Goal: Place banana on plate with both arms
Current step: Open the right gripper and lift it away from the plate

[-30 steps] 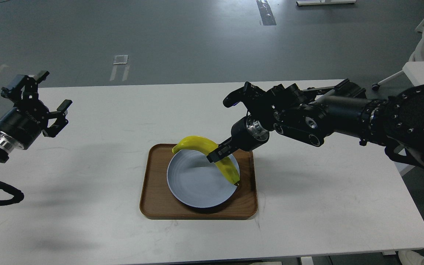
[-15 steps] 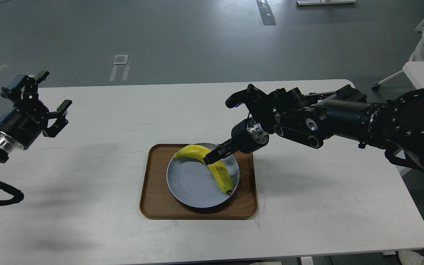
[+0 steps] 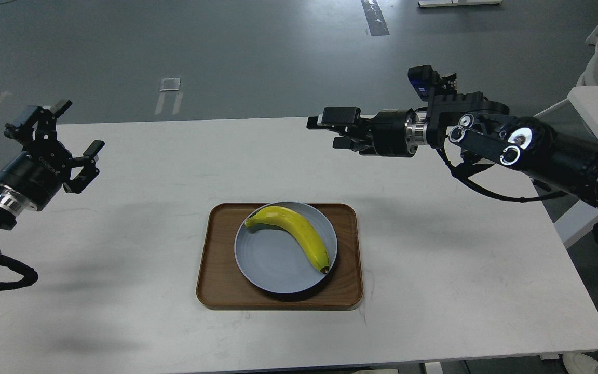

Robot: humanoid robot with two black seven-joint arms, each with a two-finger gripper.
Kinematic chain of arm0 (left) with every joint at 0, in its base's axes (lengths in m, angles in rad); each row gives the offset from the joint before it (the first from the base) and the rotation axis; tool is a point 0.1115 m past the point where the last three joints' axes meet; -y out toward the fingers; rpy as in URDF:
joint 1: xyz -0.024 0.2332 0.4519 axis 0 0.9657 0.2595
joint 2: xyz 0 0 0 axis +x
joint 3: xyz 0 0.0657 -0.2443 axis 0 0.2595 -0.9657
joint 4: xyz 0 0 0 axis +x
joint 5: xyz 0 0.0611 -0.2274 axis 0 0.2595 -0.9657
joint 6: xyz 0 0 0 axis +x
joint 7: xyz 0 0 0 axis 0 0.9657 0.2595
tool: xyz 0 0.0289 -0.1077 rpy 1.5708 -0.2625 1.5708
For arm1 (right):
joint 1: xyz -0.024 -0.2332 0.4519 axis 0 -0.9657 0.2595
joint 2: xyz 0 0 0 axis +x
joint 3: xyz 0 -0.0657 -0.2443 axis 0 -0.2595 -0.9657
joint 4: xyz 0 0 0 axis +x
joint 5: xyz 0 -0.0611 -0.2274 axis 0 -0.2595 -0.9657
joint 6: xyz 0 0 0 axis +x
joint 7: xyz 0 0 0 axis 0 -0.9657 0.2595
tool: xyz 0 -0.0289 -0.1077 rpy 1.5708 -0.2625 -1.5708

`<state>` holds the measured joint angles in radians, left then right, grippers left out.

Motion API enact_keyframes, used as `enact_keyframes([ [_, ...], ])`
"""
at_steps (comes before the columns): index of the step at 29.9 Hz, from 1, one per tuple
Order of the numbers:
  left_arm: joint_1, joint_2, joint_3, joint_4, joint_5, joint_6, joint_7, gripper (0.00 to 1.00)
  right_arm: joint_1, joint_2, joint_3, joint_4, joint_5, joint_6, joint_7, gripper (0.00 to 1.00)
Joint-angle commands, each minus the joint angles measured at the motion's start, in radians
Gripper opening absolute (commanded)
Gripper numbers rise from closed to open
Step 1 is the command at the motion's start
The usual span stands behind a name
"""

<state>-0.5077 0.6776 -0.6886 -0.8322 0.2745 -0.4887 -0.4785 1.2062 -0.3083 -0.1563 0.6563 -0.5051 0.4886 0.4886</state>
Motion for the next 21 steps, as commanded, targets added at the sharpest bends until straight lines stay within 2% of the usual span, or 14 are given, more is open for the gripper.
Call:
enact_keyframes([
  [1, 0.0, -0.013, 0.0, 0.001, 0.0, 0.0, 0.0, 0.98, -0.151, -0.06, 0.177, -0.001, 0.095, 0.0, 0.0, 0.98],
  [8, 0.0, -0.07, 0.0, 0.002, 0.002, 0.0, 0.001, 0.98, -0.413, -0.072, 0.527, -0.003, 0.184, 0.0, 0.0, 0.98],
  [14, 0.0, -0.138, 0.0, 0.012, 0.011, 0.0, 0.006, 0.98, -0.525, -0.064, 0.652, -0.004, 0.214, 0.0, 0.0, 1.0],
  [21, -0.002, -0.188, 0.0, 0.019, 0.014, 0.0, 0.009, 0.98, -0.571, -0.066, 0.673, -0.001, 0.214, 0.0, 0.0, 1.0],
])
